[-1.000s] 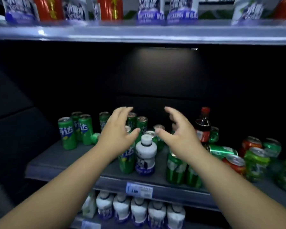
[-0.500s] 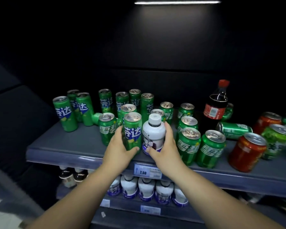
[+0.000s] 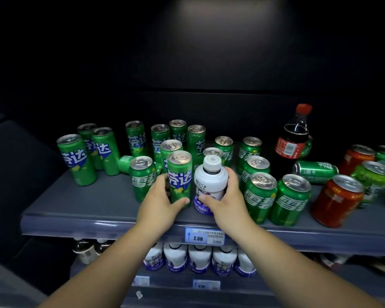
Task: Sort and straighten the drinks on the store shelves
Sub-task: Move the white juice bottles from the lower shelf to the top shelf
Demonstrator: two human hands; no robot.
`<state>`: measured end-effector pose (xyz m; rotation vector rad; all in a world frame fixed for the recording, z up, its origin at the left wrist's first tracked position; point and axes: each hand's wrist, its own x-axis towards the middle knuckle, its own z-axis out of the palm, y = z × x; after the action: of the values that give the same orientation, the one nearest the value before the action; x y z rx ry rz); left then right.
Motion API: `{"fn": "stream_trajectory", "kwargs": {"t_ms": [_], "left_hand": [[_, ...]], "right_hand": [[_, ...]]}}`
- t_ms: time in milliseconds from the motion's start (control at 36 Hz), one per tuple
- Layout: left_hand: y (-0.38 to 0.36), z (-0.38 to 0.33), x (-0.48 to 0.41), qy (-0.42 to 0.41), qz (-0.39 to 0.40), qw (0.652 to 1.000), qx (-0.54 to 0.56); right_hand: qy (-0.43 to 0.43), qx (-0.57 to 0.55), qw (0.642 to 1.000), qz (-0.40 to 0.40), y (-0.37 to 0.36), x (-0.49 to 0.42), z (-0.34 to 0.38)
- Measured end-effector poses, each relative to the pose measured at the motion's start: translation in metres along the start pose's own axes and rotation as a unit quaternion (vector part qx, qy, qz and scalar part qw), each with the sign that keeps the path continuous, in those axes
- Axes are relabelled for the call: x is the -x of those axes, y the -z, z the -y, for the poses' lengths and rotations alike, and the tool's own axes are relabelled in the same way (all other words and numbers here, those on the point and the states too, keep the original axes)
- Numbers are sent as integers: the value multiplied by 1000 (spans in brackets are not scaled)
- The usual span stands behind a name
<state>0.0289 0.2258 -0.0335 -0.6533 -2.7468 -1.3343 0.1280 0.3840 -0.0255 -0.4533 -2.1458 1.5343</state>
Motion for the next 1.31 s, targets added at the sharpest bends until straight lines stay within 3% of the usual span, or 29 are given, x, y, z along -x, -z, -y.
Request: {"fn": "stream_trajectory", "kwargs": {"t_ms": [556,833,972,1083,1222,1306], "left_hand": [[25,-24,4,2,-18,998,55],[90,-89,5,-115,-116,981,-100],[139,-130,2,-216,-205,933,-200],[178,-168,-3,-341,-294,851,-270],[202,-225,-1,-481,-359,754,-268],[207,-251,-5,-515,-363,731,-262]], "right_hand": [[42,-43,998,31,28,15,29],[103,-63,991,52,62,19,77],[154,-67,985,24,87,27,127],[215,-49,975,6,112,40,176],[274,-56,959,-37,139,53,235],[297,-59,950,-74,155,57,264]]}}
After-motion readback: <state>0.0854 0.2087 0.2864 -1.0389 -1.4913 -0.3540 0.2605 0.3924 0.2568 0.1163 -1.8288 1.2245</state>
